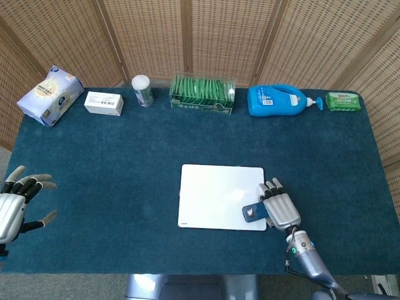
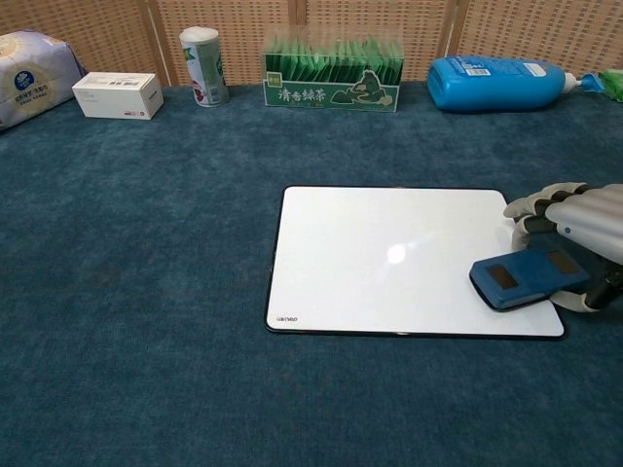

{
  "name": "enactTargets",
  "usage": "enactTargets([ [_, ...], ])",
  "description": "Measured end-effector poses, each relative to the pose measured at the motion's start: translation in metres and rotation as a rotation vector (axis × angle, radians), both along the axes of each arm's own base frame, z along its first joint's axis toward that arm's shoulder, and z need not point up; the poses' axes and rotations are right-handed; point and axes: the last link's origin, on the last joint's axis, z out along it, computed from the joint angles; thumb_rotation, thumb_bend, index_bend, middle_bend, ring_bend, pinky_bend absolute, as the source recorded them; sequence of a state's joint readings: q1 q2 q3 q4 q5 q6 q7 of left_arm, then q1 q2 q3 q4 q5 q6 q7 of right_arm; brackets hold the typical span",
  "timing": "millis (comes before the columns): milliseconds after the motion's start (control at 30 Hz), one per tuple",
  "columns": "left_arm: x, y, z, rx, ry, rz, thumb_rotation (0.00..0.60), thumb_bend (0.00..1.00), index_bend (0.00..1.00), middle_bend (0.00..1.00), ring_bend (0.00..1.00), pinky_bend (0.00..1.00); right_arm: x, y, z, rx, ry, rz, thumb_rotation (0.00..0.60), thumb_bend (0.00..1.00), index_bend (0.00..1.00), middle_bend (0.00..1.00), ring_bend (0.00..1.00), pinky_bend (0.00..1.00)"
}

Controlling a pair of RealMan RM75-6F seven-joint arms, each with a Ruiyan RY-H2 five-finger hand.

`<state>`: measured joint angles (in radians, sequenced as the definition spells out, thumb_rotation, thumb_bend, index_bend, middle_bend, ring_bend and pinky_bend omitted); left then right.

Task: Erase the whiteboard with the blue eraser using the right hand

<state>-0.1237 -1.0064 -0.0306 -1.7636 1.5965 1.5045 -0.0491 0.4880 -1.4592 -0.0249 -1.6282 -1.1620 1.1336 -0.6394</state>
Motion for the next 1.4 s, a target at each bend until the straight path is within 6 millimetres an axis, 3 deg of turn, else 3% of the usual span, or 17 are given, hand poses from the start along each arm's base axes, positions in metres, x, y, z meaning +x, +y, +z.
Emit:
enactTargets([
  [400,-0.001,-0.001,0.000,-0.005,-0.008,0.004,0.600,0.26,0.36,0.29,0.26,0.08,0.011,0.009,-0.005,0.009,0.001,0.025,0.600,0.40,0.75,0.13,0.00,0.00],
  [867,-0.005,-0.006,0.004,0.010,-0.005,0.018,0.600,0.26,0.36,0.28,0.26,0.08,0.018,-0.019,-0.011,0.009,0.016,0.061,0.600,0.40,0.75,0.13,0.00,0.00],
  [1200,-0.005,-0.005,0.005,0.014,-0.006,0.015,0.600,0.26,0.36,0.28,0.26,0.08,0.019,-0.048,0.015,-0.033,0.036,0.067,0.600,0.40,0.75,0.13,0.00,0.00],
  [1400,-0.002,-0.005,0.002,0.008,-0.004,0.011,0.600,0.26,0.36,0.28,0.26,0.08,0.016,-0.053,0.024,-0.046,0.031,0.049,0.600,0.40,0.75,0.13,0.00,0.00],
])
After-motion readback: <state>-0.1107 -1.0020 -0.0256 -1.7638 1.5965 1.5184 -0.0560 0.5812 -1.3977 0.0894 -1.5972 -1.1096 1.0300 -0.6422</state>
